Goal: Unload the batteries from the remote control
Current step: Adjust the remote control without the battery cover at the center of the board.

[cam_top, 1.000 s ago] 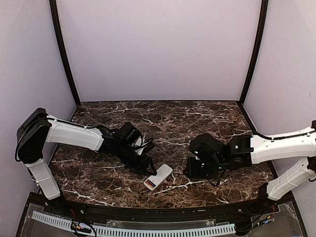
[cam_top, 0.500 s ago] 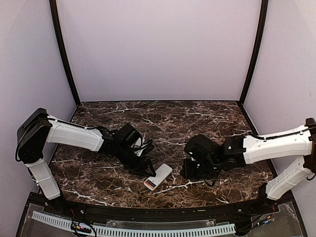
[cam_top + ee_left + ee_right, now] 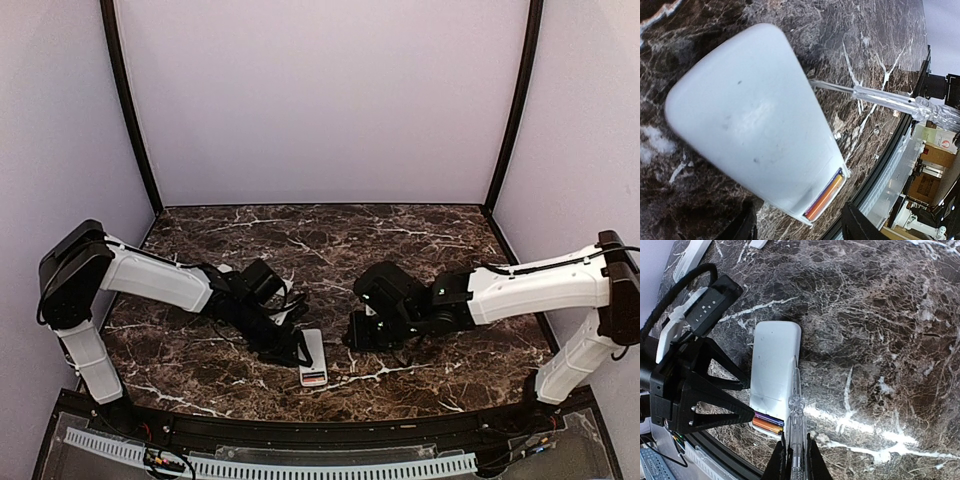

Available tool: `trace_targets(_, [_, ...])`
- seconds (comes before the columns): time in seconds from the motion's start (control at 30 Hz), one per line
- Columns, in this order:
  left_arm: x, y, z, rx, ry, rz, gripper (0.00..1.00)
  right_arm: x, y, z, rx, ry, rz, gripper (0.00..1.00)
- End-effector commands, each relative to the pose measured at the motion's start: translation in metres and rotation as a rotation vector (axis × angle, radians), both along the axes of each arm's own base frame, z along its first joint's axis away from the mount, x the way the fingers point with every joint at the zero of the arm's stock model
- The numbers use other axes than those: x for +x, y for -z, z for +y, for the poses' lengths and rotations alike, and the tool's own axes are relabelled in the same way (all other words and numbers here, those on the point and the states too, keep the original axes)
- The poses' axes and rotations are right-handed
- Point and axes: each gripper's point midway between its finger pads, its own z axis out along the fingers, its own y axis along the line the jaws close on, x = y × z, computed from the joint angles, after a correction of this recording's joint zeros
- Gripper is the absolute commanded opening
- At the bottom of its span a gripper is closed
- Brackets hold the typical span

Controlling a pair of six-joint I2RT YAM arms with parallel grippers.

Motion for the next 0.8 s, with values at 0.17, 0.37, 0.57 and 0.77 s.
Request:
trace_targets(0.17, [0.003,-0.018,0.007,0.007,-0.038,-0.063,0.57,0.016,-0.022,0.020,0.047,-0.047,-0.070,0.00])
trace_targets(0.37, [0.025,-0.024,0.025,0.077,-0.081,-0.142,0.59,0.017,-0.041,-0.023,-0.076,-0.047,-0.139,0.00])
trace_targets(0.57, [0.046,-0.017,0.029,0.129,-0.080,-0.166,0.62,-0.012,-0.046,-0.034,-0.049,-0.103,-0.076,0.00])
trace_targets(0.77, [0.056,-0.011,0.024,0.158,-0.040,-0.197,0.62,-0.053,-0.036,-0.025,-0.058,-0.148,0.001,0.00])
